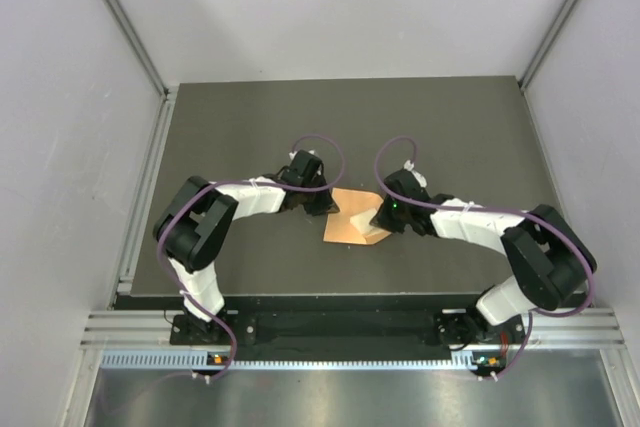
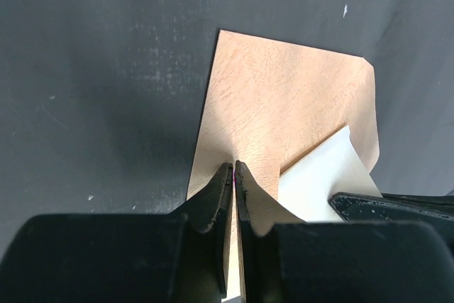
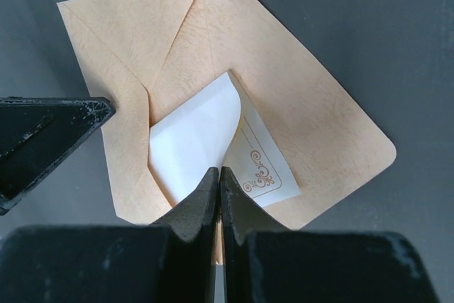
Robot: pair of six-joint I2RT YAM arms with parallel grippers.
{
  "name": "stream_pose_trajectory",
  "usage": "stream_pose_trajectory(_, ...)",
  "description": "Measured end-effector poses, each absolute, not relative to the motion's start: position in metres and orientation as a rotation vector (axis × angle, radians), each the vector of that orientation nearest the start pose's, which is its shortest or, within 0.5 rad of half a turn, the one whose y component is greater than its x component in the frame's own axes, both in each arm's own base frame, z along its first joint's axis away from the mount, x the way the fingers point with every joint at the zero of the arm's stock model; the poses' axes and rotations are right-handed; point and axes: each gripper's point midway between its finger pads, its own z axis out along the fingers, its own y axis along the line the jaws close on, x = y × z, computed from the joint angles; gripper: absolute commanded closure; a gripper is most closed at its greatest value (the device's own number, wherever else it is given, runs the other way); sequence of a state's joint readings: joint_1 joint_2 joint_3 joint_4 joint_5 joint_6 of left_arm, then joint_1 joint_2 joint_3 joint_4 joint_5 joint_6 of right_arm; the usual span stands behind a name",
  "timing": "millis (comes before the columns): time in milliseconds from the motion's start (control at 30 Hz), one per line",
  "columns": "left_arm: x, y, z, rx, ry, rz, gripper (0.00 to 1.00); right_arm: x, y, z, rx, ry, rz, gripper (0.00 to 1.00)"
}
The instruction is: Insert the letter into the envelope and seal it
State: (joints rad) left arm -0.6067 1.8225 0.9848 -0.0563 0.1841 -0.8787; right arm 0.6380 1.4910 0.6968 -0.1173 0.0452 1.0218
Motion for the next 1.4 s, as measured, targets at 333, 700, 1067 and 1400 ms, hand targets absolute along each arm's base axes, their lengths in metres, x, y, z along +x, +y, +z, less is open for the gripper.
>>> stream_pose_trajectory(333,0.303,-0.299,0.024,-0.257,2.616,-0.906,0.89,0.269,0.249,0.028,0.488,2.645,0.630,1.00)
stream_pose_trajectory(700,0.296,-0.301,0.024,-0.233,2.606,-0.965,0.89,0.272,0.256,0.023,0.466,2.672,0.650,1.00)
stream_pose_trajectory(1067,0.294,-0.300,0.024,-0.234,2.605,-0.964,0.88,0.275,0.265,0.024,0.469,2.643,0.729,1.00)
stream_pose_trajectory(1400,0.292,-0.306,0.032,-0.218,2.597,-1.021,0.53,0.264,0.261,0.036,0.530,2.616,0.788,1.00)
